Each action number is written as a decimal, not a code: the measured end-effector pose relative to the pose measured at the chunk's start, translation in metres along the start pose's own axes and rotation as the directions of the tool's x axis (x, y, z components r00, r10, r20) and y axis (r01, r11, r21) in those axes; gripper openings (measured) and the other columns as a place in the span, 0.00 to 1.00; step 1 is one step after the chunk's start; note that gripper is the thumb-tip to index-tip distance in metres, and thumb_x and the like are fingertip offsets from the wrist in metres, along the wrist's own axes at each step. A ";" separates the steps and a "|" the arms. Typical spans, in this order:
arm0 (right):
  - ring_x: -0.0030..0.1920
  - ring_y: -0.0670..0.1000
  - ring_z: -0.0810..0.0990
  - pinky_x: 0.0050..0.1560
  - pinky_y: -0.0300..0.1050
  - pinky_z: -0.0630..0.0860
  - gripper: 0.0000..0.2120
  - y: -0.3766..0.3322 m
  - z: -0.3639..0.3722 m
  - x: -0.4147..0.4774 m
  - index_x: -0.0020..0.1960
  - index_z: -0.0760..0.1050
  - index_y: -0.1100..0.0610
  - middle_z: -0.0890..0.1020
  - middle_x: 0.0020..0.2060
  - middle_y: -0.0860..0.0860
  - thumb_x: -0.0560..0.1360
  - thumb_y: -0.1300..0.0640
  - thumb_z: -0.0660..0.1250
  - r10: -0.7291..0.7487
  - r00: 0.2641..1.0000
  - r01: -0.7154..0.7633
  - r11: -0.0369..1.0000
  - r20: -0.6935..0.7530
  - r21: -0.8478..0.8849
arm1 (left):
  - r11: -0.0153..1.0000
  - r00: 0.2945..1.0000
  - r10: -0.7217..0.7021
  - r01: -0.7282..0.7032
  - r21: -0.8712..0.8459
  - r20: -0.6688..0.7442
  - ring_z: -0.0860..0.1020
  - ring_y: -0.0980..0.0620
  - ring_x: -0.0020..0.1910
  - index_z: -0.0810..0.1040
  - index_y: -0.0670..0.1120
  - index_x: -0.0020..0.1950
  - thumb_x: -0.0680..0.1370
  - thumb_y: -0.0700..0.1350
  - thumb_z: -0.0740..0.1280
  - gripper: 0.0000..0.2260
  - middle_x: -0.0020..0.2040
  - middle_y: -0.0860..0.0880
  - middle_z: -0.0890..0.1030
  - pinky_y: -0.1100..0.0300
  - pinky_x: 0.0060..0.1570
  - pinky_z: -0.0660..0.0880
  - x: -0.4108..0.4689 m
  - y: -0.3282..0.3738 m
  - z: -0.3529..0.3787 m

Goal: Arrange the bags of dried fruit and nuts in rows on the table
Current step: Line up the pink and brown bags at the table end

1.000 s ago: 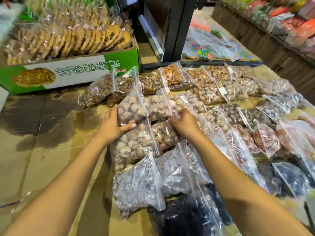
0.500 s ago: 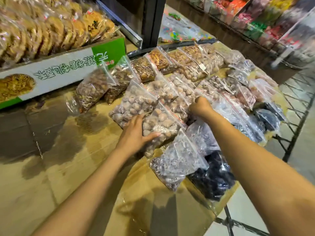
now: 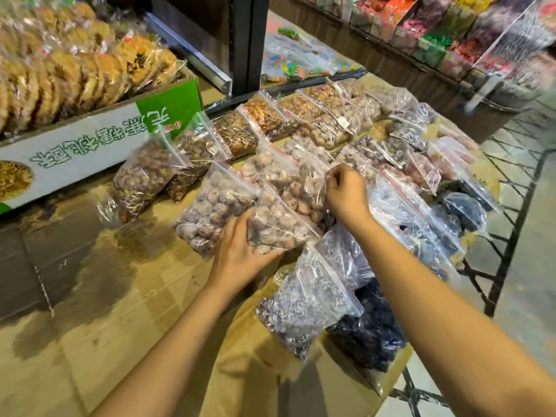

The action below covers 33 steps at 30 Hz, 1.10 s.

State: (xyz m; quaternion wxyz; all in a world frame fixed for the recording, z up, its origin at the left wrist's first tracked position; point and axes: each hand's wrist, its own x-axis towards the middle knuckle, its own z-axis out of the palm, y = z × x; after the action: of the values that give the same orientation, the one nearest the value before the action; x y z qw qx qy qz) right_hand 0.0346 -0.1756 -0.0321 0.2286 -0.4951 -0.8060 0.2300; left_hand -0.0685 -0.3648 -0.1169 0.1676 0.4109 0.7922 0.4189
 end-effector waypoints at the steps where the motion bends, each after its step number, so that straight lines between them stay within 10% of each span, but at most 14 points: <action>1: 0.38 0.50 0.73 0.35 0.39 0.65 0.08 0.002 -0.001 0.000 0.49 0.75 0.62 0.77 0.40 0.53 0.76 0.68 0.57 -0.027 1.000 0.027 1.000 -0.013 -0.013 | 1.000 0.999 -0.022 0.022 -0.010 0.024 0.65 0.47 0.69 0.58 0.51 0.76 0.67 0.59 0.76 0.44 0.70 0.46 0.65 0.51 0.68 0.62 0.004 0.002 0.004; 8: 0.43 0.55 0.75 0.41 0.42 0.65 0.06 0.015 -0.004 0.008 0.50 0.74 0.63 0.77 0.42 0.55 0.76 0.65 0.60 -0.053 0.993 0.057 0.998 0.107 -0.032 | 0.971 0.972 -0.045 -0.012 0.237 0.232 0.55 0.42 0.75 0.46 0.47 0.79 0.65 0.71 0.66 0.53 0.77 0.42 0.55 0.46 0.73 0.55 0.018 0.007 0.017; 15: 0.62 0.58 0.72 0.61 0.50 0.70 0.19 -0.007 0.000 0.027 0.64 0.70 0.62 0.75 0.60 0.59 0.76 0.56 0.65 -0.071 0.993 0.072 0.997 0.097 -0.008 | 0.994 0.970 -0.038 0.063 0.095 -0.241 0.53 0.46 0.76 0.52 0.49 0.78 0.69 0.69 0.63 0.45 0.78 0.46 0.55 0.46 0.74 0.53 0.018 -0.005 -0.025; 23: 0.62 0.61 0.70 0.64 0.56 0.69 0.16 -0.029 0.046 0.059 0.59 0.73 0.62 0.75 0.58 0.61 0.76 0.53 0.64 -0.115 0.970 0.162 0.962 0.214 -0.218 | 0.917 0.963 -0.219 0.258 0.303 -0.157 0.67 0.43 0.70 0.59 0.53 0.76 0.62 0.74 0.68 0.48 0.72 0.47 0.67 0.47 0.68 0.64 0.073 -0.060 -0.046; 33: 0.36 0.53 0.75 0.43 0.53 0.77 0.08 -0.027 0.068 0.081 0.42 0.72 0.58 0.76 0.35 0.55 0.78 0.56 0.62 -0.033 0.968 0.001 0.992 0.250 0.127 | 0.998 0.912 -0.044 0.022 -0.056 -0.409 0.72 0.51 0.57 0.72 0.46 0.63 0.65 0.64 0.71 0.34 0.57 0.51 0.72 0.59 0.54 0.68 0.077 -0.064 -0.032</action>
State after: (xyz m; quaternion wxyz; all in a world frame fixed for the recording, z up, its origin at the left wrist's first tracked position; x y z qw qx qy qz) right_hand -0.0575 -0.1230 -0.0589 0.1571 -0.4398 -0.8166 0.3393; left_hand -0.1669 -0.3409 -0.1428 0.0153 0.2962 0.8057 0.5126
